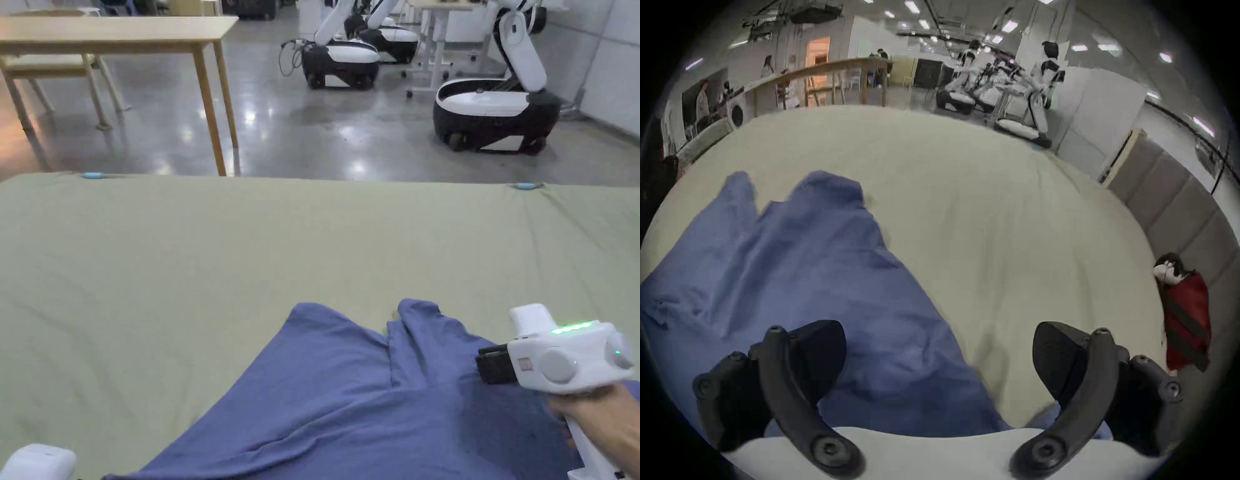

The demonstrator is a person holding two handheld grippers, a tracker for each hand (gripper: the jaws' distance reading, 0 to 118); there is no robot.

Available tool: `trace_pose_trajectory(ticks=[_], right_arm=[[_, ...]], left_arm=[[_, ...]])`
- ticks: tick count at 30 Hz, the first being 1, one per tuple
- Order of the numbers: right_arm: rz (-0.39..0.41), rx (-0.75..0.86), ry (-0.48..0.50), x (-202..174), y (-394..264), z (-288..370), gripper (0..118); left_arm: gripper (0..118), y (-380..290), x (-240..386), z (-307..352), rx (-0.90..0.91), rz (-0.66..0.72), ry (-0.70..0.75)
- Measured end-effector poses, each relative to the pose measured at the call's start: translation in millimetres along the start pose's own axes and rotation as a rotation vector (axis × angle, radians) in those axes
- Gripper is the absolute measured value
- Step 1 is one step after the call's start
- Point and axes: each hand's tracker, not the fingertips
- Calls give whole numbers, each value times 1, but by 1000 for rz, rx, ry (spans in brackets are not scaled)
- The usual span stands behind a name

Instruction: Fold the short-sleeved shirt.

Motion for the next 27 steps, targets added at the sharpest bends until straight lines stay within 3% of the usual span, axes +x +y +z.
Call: trace_pose_trajectory(ticks=[2,3,4,5,7,8,9,11,15,20,27], right_arm=[[-61,-109,37,8,-2,-27,109],[-142,-104,111,10,-4,-23,106],[-188,-62,137,11,-6,-13,94],[-166,-26,86,7,-7,-4,82],[-112,-11,92,3,-14,11,30],[-120,-15,96,2,-17,15,16],[-134,-23,107,3,-19,20,9],[-196,-32,200,1,-25,38,8],[-205,100,216,8,-26,100,8],[-79,301,115,18,13,207,8],[-63,592,8,68,115,333,8]], left_arm=[[2,-1,1,-4,-15,2,1],[2,-3,-4,-12,-23,-1,2],[3,-4,-4,-14,-27,-3,6],[2,-5,-4,-15,-29,-3,7],[2,-5,-4,-17,-30,0,4],[2,-5,-3,-19,-30,3,4],[2,-4,-3,-22,-32,9,6],[2,-3,-2,-24,-32,11,12],[2,9,-3,-19,3,27,21],[2,71,-12,-8,99,44,56],[2,215,-17,41,287,21,123]])
